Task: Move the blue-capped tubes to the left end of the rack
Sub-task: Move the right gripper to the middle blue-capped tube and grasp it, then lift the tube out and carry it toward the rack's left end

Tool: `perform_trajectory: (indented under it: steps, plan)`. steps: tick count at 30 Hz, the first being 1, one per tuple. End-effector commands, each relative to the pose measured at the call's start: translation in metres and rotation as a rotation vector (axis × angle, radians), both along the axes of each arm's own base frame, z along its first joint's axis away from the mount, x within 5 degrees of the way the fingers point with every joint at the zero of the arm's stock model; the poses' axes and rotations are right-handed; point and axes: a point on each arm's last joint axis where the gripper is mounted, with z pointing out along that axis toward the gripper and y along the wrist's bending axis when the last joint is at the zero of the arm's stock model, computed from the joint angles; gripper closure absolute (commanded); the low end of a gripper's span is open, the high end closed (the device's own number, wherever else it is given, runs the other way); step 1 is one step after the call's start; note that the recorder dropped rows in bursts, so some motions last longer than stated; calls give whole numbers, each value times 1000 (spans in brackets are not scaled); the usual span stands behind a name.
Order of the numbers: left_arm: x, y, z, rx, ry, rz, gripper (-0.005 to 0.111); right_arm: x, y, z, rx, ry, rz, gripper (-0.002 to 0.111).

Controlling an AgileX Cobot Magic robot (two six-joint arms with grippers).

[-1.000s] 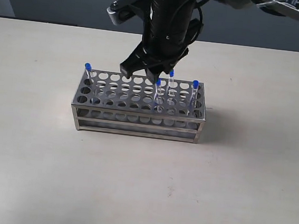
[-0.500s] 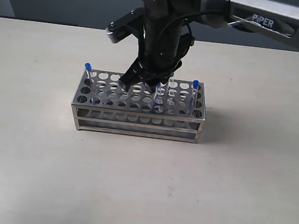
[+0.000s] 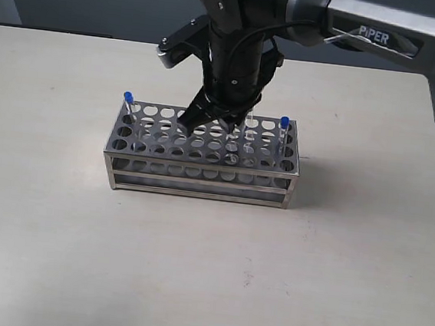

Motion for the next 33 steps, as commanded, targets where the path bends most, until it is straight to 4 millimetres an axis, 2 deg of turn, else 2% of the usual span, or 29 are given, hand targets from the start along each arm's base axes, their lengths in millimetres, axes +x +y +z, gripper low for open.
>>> perform_trajectory:
  steps: [1, 12, 17, 21, 27, 33]
  plan:
    - [0, -1, 2, 0, -9, -11, 106, -2, -7, 20, 7, -27, -4, 108]
    - [0, -1, 2, 0, -9, -11, 106, -18, -22, 83, 120, -114, -7, 108]
    - [0, -1, 2, 0, -9, -11, 106, -24, -27, 104, 162, -136, -7, 108]
    - [0, -1, 2, 0, -9, -11, 106, -27, -21, 116, 244, -132, 36, 108]
    - [0, -1, 2, 0, -9, -11, 106, -32, 3, 112, 429, -74, 196, 108]
    - [0, -1, 2, 0, -9, -11, 106, -26, 21, 92, 488, -32, 257, 108]
